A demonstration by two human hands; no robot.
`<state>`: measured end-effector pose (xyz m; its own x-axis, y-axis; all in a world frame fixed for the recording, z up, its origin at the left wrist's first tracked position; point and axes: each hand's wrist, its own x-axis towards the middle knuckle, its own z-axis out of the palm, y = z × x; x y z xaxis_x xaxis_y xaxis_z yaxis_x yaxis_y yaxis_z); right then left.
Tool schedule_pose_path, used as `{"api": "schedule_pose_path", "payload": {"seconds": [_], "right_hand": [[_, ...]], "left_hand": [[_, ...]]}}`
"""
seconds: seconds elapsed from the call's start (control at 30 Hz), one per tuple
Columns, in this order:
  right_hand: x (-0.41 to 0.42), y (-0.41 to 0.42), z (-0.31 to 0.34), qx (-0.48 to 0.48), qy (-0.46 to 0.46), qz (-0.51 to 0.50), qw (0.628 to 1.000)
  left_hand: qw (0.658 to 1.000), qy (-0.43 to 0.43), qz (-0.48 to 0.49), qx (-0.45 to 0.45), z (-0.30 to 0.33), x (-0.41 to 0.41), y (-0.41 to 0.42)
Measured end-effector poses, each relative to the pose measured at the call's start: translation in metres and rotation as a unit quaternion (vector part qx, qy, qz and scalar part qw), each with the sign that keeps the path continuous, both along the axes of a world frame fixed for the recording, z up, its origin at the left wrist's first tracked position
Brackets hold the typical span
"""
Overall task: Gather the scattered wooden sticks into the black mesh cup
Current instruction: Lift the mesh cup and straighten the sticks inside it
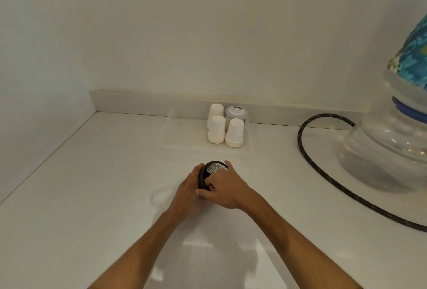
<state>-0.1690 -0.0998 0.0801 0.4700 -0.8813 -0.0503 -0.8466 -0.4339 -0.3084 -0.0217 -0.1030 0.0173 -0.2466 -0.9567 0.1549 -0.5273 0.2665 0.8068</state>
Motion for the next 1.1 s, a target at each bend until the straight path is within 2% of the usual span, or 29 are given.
{"api": "schedule_pose_path", "payload": {"seconds": [0.13,0.3,0.5,0.57,0.67,0.7,0.77,0.87,0.97,1.1], "right_hand": [[-0.006,0.000,0.000,-0.016,-0.062,-0.014,0.998],[-0.007,-0.002,-0.009,0.001,-0.060,-0.008,0.998],[-0.007,0.004,-0.012,-0.072,-0.078,-0.029,0.994],[-0.010,0.010,-0.015,-0.129,-0.126,-0.081,0.980],[-0.009,0.022,-0.029,-0.222,-0.227,-0.206,0.926],[-0.006,0.026,-0.033,-0.214,-0.247,-0.248,0.912],[0.002,0.034,-0.041,-0.135,-0.289,-0.307,0.897],[0.010,0.036,-0.055,-0.045,-0.369,-0.344,0.862],[0.011,0.030,-0.065,-0.020,-0.423,-0.363,0.830],[0.008,0.025,-0.072,-0.017,-0.460,-0.335,0.822]], "left_hand": [[1.000,-0.025,0.011,-0.013,0.000,0.000,-0.002],[0.999,-0.047,0.003,-0.015,0.002,0.000,-0.001],[0.999,-0.034,0.004,-0.025,-0.001,-0.001,-0.003],[0.999,-0.035,0.023,-0.019,-0.002,-0.001,-0.003],[0.996,-0.065,0.055,-0.032,-0.005,0.000,-0.003],[0.994,-0.080,0.059,-0.041,-0.006,0.000,-0.004],[0.993,-0.097,0.053,-0.044,-0.009,-0.001,-0.003],[0.996,-0.079,0.025,-0.036,-0.013,-0.004,0.001],[0.998,-0.046,0.029,-0.026,-0.018,-0.007,0.005],[1.000,-0.025,0.011,-0.004,-0.023,-0.006,0.006]]}}
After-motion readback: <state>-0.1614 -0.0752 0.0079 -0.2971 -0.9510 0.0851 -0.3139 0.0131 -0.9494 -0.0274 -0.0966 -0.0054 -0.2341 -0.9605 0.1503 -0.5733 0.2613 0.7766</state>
